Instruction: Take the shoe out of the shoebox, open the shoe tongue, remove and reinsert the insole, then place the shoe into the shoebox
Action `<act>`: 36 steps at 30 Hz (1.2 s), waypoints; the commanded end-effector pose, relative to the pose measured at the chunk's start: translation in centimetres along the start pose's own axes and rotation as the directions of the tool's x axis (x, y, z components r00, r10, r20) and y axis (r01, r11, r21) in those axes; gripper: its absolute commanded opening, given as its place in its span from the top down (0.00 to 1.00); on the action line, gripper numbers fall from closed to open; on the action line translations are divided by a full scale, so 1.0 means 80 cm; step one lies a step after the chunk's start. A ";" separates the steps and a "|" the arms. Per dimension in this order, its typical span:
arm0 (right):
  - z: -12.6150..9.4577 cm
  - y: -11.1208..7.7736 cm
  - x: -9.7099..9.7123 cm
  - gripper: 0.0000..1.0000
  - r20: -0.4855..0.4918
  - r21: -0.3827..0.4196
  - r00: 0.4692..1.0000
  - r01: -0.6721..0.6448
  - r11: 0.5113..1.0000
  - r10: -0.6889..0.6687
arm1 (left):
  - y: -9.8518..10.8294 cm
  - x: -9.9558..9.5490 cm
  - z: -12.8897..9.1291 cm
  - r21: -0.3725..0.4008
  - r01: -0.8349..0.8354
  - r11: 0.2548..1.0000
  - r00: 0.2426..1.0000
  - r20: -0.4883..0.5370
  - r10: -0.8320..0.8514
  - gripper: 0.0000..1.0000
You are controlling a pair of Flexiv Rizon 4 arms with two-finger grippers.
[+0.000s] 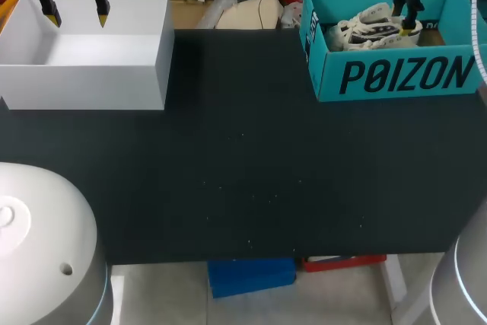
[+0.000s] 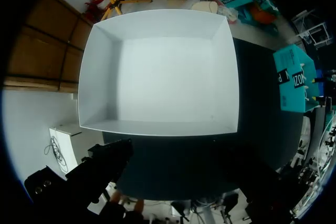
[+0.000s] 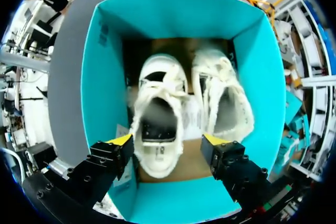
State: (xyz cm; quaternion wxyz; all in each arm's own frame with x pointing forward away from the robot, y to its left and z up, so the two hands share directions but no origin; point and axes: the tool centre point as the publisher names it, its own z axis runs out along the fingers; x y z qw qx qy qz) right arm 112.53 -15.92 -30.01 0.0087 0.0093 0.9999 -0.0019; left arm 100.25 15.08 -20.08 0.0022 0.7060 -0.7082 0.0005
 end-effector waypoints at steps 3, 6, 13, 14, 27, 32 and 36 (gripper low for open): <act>0.039 -0.006 -0.026 0.42 -0.023 -0.003 1.000 0.021 1.000 -0.021 | 0.001 0.001 -0.001 -0.001 0.002 1.000 1.000 0.002 -0.002 0.00; 0.051 -0.011 -0.029 0.40 -0.033 0.004 0.999 0.031 1.000 -0.031 | 0.001 0.001 -0.001 -0.001 0.002 1.000 1.000 0.002 -0.002 0.00; 0.074 -0.018 -0.032 0.52 -0.045 0.004 0.998 0.035 0.999 -0.035 | 0.001 0.001 -0.001 -0.001 0.002 1.000 1.000 0.002 -0.002 0.00; 0.076 -0.017 -0.032 0.54 -0.049 0.002 0.998 0.037 0.999 -0.037 | 0.001 0.001 -0.001 -0.001 0.002 1.000 1.000 0.002 -0.002 0.00; 0.115 -0.010 -0.024 0.60 -0.077 -0.009 0.995 0.061 0.998 -0.062 | 0.001 0.001 -0.001 -0.001 0.002 1.000 1.000 0.002 -0.002 0.00; 0.126 -0.012 -0.020 0.63 -0.074 -0.003 0.996 0.055 0.998 -0.056 | 0.001 0.001 -0.001 -0.001 0.002 1.000 1.000 0.002 -0.002 0.00; 0.132 -0.013 -0.020 0.64 -0.062 0.001 0.997 0.047 0.999 -0.047 | 0.001 0.001 -0.001 -0.001 0.002 1.000 1.000 0.002 -0.002 0.00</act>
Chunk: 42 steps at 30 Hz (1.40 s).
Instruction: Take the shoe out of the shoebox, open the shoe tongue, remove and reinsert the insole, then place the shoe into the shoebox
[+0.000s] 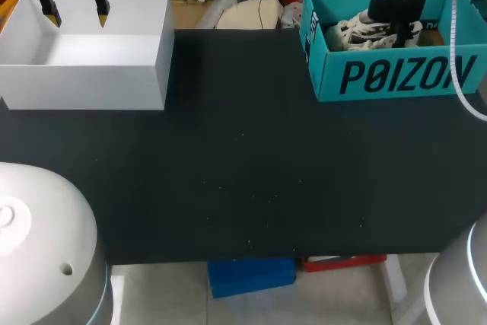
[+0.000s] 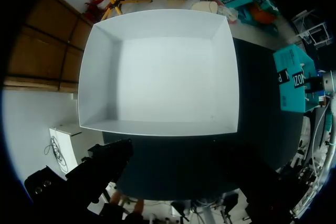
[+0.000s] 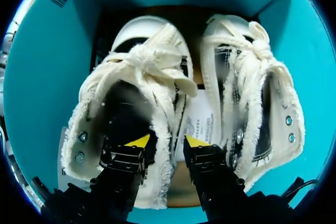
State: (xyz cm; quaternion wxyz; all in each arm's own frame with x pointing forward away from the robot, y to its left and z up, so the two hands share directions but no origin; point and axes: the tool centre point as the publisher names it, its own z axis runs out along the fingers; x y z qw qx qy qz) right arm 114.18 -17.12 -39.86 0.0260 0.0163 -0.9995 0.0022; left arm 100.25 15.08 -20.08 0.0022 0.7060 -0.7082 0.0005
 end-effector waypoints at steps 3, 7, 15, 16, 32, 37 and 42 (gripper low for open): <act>0.013 0.000 -0.004 0.65 0.015 0.007 1.000 -0.008 1.000 0.008 | 0.001 0.001 -0.001 -0.001 0.002 1.000 1.000 0.002 -0.002 0.00; 0.018 -0.001 -0.006 0.70 0.020 0.017 1.000 -0.004 1.000 0.004 | 0.001 0.001 -0.001 -0.001 0.002 1.000 1.000 0.002 -0.002 0.00; 0.014 -0.001 -0.003 1.00 0.013 0.034 1.000 0.009 0.999 -0.009 | 0.001 0.001 -0.001 -0.001 0.002 1.000 1.000 0.002 -0.002 0.00; 0.010 -0.003 -0.003 1.00 0.014 0.036 1.000 0.008 0.999 -0.008 | 0.001 0.001 -0.001 -0.001 0.002 1.000 1.000 0.002 -0.002 0.00; -0.145 -0.029 0.000 1.00 0.105 0.118 0.992 -0.076 0.990 0.064 | 0.001 0.001 -0.001 -0.001 0.002 1.000 1.000 0.002 -0.002 0.00; -0.211 -0.031 0.009 1.00 0.154 0.163 0.987 -0.071 0.984 0.046 | 0.001 0.001 -0.001 -0.001 0.002 1.000 1.000 0.002 -0.002 0.00; -0.279 -0.012 0.030 1.00 0.202 0.189 0.978 -0.087 0.978 0.048 | 0.001 0.001 -0.001 -0.001 0.002 1.000 1.000 0.002 -0.002 0.00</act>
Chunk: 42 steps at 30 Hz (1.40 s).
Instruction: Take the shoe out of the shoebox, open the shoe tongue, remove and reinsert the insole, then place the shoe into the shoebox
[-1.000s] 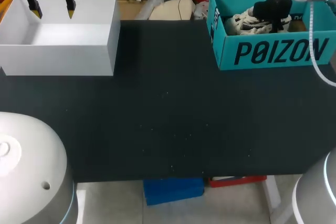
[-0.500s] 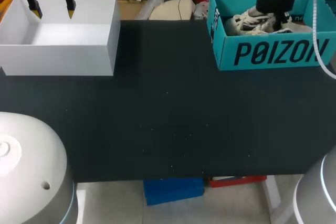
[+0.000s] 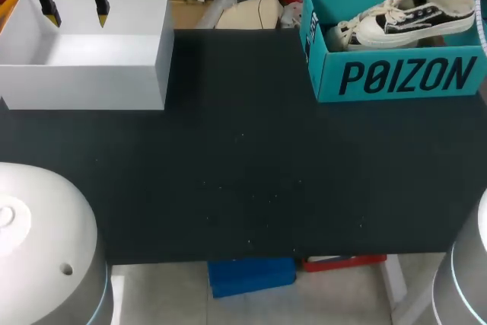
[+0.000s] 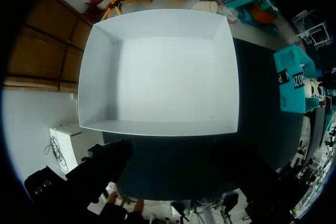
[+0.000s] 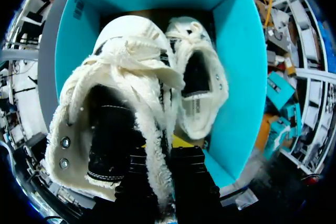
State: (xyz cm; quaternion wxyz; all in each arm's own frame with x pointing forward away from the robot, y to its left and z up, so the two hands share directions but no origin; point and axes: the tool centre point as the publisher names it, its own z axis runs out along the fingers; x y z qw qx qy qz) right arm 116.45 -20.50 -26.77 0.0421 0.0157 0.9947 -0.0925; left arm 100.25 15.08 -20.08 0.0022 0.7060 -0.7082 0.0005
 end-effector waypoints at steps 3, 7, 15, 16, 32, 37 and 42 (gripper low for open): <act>-0.162 0.031 0.051 1.00 0.090 0.016 0.996 -0.018 1.000 0.017 | 0.001 0.001 -0.001 -0.001 0.002 1.000 1.000 0.002 -0.002 0.00; -0.199 0.081 0.084 1.00 0.110 0.026 0.993 -0.052 0.998 0.049 | 0.001 0.001 -0.001 -0.001 0.002 1.000 1.000 0.002 -0.002 0.00; -0.247 0.216 0.177 1.00 0.141 0.027 0.987 -0.084 0.996 0.079 | 0.001 0.001 -0.001 -0.001 0.002 1.000 1.000 0.002 -0.002 0.00; -0.250 0.234 0.190 1.00 0.142 0.024 0.986 -0.087 0.996 0.083 | 0.001 0.001 -0.001 -0.001 0.002 1.000 1.000 0.002 -0.002 0.00; -0.181 0.457 0.339 1.00 0.138 -0.009 0.984 -0.108 0.994 0.108 | 0.001 0.001 -0.001 -0.001 0.002 1.000 1.000 0.002 -0.002 0.00; -0.115 0.489 0.360 1.00 0.119 -0.031 0.985 -0.123 0.992 0.126 | 0.001 0.001 -0.001 -0.001 0.002 1.000 1.000 0.002 -0.002 0.00; -0.048 0.511 0.372 1.00 0.121 -0.070 0.986 -0.106 0.992 0.114 | 0.001 0.001 -0.001 -0.001 0.002 1.000 1.000 0.002 -0.002 0.00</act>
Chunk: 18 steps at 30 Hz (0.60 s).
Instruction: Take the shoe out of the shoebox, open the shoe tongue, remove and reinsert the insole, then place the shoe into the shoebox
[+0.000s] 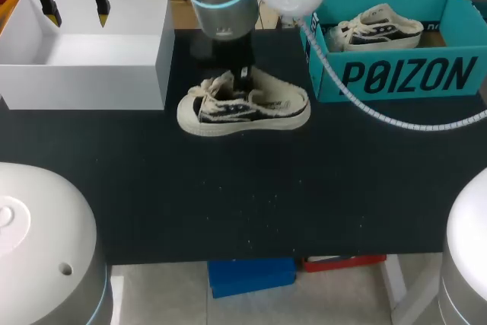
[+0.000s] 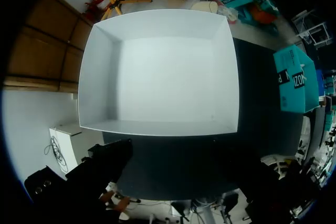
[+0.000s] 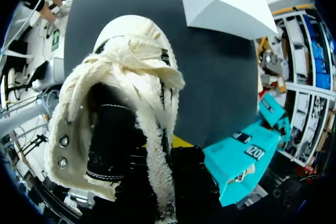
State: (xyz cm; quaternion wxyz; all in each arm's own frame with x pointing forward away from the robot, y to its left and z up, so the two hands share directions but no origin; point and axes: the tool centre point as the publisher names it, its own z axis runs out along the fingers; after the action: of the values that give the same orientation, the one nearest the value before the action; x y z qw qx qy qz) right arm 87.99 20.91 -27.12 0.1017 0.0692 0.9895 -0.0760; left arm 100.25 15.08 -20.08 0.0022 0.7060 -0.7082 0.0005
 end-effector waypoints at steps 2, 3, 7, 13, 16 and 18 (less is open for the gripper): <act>0.092 0.017 0.020 1.00 0.018 -0.059 1.000 0.016 0.998 -0.015 | 0.001 0.001 -0.001 -0.001 0.002 1.000 1.000 0.002 -0.002 0.00; 0.102 0.019 0.022 1.00 0.015 -0.062 1.000 0.022 0.998 -0.021 | 0.001 0.001 -0.001 -0.001 0.002 1.000 1.000 0.002 -0.002 0.00; 0.134 0.018 0.024 1.00 -0.001 -0.093 1.000 0.029 0.995 -0.029 | 0.001 0.001 -0.001 -0.001 0.002 1.000 1.000 0.002 -0.002 0.00; 0.163 0.013 0.022 1.00 -0.031 -0.121 0.999 0.030 0.992 -0.034 | 0.001 0.001 -0.001 -0.001 0.002 1.000 1.000 0.002 -0.002 0.00; 0.175 0.012 0.021 1.00 -0.042 -0.134 0.998 0.047 0.990 -0.053 | 0.001 0.001 -0.001 -0.001 0.002 1.000 1.000 0.002 -0.002 0.00; 0.177 0.011 0.019 1.00 -0.040 -0.156 0.998 0.043 0.987 -0.049 | 0.001 0.001 -0.001 -0.001 0.002 1.000 1.000 0.002 -0.002 0.00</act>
State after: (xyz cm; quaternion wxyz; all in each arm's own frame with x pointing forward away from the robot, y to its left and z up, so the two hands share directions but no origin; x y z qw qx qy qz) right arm 88.90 19.89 -40.60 0.0867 0.0404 0.9953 -0.0176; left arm 100.25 15.08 -20.08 0.0022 0.7060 -0.7082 0.0005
